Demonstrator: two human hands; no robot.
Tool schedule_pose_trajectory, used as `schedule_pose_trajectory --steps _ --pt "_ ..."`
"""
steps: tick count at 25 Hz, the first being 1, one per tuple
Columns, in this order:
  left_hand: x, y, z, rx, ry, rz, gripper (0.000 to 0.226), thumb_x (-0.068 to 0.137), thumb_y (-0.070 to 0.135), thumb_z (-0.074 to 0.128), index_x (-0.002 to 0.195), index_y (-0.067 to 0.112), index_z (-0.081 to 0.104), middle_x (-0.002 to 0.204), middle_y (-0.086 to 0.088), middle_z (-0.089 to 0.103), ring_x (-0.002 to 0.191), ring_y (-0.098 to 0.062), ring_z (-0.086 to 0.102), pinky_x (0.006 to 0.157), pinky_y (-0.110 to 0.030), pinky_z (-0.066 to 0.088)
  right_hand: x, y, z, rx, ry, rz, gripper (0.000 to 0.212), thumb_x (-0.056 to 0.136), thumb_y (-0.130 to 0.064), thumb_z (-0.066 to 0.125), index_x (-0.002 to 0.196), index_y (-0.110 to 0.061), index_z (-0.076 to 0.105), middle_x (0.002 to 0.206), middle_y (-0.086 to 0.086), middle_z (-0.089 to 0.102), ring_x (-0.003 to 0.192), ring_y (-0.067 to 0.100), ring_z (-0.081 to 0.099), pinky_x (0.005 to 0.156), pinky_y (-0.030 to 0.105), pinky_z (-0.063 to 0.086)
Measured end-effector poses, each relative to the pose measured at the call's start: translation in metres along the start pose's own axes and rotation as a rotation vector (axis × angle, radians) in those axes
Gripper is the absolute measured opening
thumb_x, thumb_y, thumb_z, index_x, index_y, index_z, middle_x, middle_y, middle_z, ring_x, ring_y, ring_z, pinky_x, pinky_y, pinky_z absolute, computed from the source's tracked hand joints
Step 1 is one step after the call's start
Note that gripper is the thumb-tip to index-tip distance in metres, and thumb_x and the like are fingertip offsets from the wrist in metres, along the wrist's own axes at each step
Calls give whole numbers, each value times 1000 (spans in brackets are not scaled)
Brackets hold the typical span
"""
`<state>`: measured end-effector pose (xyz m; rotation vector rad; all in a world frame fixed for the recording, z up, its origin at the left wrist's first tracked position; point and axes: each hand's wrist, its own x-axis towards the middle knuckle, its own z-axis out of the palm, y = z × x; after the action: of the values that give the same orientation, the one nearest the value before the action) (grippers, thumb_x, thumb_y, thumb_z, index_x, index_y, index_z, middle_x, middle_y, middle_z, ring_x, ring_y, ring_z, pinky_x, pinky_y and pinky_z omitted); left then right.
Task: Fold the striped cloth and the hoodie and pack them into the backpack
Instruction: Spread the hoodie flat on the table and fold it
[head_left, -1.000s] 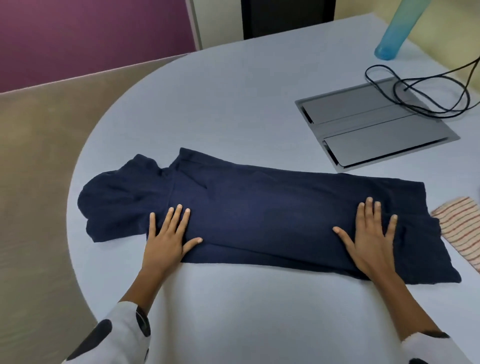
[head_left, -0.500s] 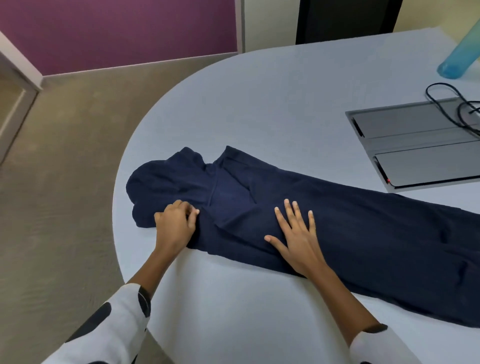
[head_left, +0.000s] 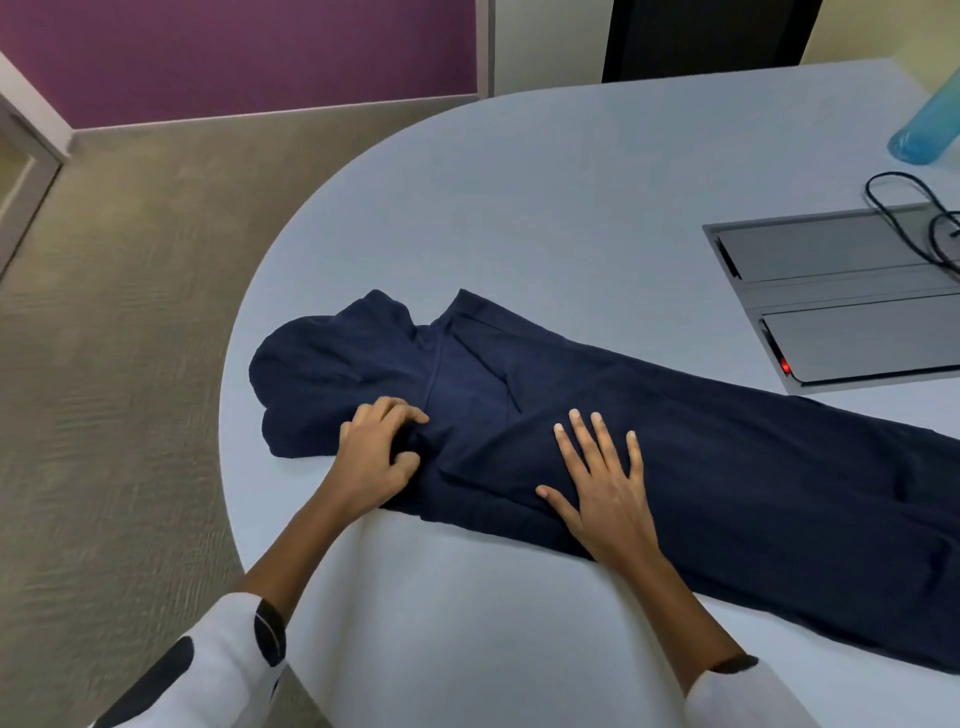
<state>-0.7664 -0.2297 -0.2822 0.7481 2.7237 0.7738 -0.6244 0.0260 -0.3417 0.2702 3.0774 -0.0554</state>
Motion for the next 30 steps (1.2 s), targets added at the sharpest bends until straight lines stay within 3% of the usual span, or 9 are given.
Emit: schedule_pose_trajectory --steps 3,6,8,12,16,21,23,27,30 --pt "5 -9 17 118 53 -1 29 84 35 62 110 24 64 107 6 57 100 -17 51 86 -34 32 -1 1 1 8 24 -17 69 93 -67 22 151 -30 20 160 1 14 148 23 9 115 56 13" --pt "23 -4 26 -35 207 -301 18 89 31 61 96 18 72 96 0 66 93 -24 60 87 -42 41 -1 2 0 17 21 -31 68 93 -68 24 151 -33 20 160 2 13 148 24 9 115 57 13" --pt "29 3 34 72 188 -405 22 93 32 56 97 16 71 101 -3 66 96 -25 59 86 -39 35 0 3 -1 9 11 -30 68 93 -68 23 151 -33 18 160 2 12 148 24 7 115 57 13" --pt "26 4 31 83 263 -389 19 90 31 60 85 14 65 92 -4 63 88 -27 58 81 -39 37 1 2 -2 11 -16 -27 69 93 -68 22 151 -32 19 161 1 12 148 24 7 115 58 13" --pt "8 -8 22 35 421 -369 13 89 18 61 99 11 64 102 -8 60 96 -29 51 83 -39 35 1 2 -3 11 -43 -38 69 92 -68 21 151 -31 20 160 3 14 148 26 10 114 58 14" --pt "-1 -28 4 73 456 -399 17 89 15 60 105 10 63 110 -13 55 102 -33 48 89 -48 36 2 3 -3 7 -38 -51 70 92 -67 22 151 -30 22 160 4 16 147 26 12 114 59 15" --pt "8 -28 -6 0 547 -505 29 89 18 59 116 11 55 120 -14 48 110 -33 44 95 -52 34 2 4 -2 4 -39 -57 70 92 -67 22 151 -30 22 160 3 16 147 26 11 114 59 14" --pt "27 -32 -30 -365 620 -974 82 81 40 68 145 14 23 145 -18 24 130 -38 30 102 -58 30 1 5 -3 -8 -36 -63 70 91 -67 20 151 -29 23 160 4 17 147 27 12 114 58 15" --pt "33 -42 -45 -733 631 -1065 97 76 39 75 147 12 16 149 -17 26 129 -36 41 102 -47 41 1 4 -6 -6 -55 -68 71 92 -67 17 151 -29 22 159 5 17 147 27 13 114 58 13"
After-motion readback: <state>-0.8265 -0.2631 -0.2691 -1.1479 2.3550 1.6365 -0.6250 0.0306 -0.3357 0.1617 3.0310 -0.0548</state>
